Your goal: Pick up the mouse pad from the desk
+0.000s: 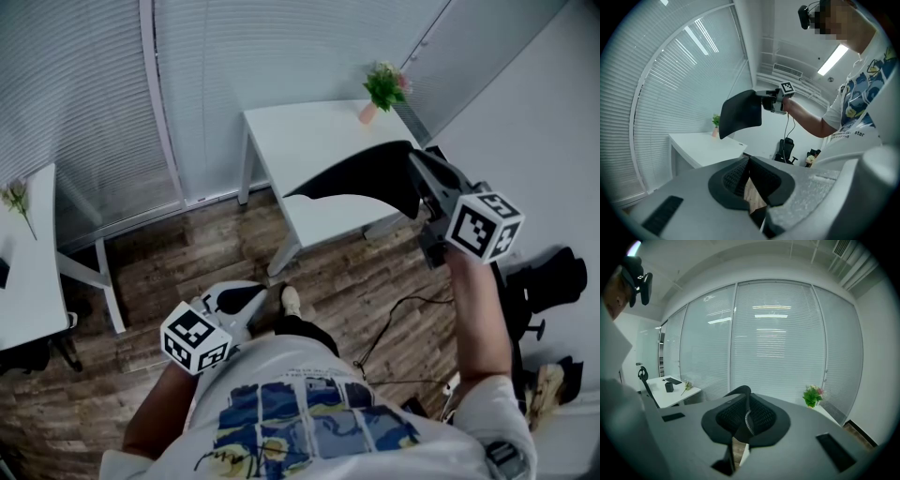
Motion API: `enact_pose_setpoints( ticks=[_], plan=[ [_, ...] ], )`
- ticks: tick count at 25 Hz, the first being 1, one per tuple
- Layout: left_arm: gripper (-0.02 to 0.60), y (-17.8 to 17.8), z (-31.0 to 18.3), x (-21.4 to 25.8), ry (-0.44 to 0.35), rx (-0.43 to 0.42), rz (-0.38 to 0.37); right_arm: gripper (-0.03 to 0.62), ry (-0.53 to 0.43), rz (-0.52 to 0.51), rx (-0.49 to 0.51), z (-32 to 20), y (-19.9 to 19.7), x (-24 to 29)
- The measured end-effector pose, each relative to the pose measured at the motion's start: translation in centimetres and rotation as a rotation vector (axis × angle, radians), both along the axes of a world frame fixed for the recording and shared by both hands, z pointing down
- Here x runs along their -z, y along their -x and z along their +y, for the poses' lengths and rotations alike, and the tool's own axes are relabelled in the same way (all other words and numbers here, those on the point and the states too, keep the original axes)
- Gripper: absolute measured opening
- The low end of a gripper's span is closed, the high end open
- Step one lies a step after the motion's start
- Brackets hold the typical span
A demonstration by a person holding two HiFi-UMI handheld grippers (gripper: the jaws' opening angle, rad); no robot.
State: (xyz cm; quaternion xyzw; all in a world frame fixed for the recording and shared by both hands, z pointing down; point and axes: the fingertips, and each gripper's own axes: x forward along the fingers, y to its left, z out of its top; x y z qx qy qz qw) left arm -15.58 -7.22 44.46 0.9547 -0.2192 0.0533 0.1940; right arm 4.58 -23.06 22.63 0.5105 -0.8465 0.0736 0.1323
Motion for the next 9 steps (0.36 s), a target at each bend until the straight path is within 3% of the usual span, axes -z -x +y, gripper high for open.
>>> enact_pose_setpoints(
  ticks=[9],
  plan=[
    [0.003,-0.29,-0.40,-0.42,0.010,-0.006,0.005,0.023,-0.003,-0.007,-0.001,-0.04,-0.04,-0.09]
  ],
)
